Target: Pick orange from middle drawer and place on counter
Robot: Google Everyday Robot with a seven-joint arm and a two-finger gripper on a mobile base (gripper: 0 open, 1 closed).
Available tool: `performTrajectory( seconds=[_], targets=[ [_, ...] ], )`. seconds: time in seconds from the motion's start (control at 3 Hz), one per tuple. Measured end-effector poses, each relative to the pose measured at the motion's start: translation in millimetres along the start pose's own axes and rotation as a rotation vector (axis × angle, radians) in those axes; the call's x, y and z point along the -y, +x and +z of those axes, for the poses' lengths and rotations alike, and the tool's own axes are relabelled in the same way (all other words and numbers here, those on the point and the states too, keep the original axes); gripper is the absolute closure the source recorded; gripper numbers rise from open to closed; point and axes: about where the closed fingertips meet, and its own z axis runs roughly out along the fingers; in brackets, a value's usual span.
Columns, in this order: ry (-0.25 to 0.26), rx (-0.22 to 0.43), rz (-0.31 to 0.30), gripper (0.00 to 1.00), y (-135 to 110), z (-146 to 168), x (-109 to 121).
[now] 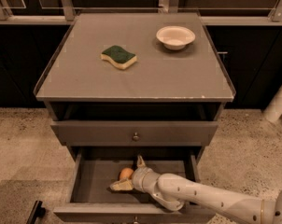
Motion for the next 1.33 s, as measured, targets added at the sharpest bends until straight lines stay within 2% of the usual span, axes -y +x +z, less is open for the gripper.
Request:
performTrajectory(
  seconds=[0.33, 1.33],
  targets=[
    [0.0, 0.0, 0.0, 0.19, 0.0, 0.1, -0.1],
    [0.0, 0.0, 0.0, 0.89, -0.1, 0.1, -0.1]
  ],
)
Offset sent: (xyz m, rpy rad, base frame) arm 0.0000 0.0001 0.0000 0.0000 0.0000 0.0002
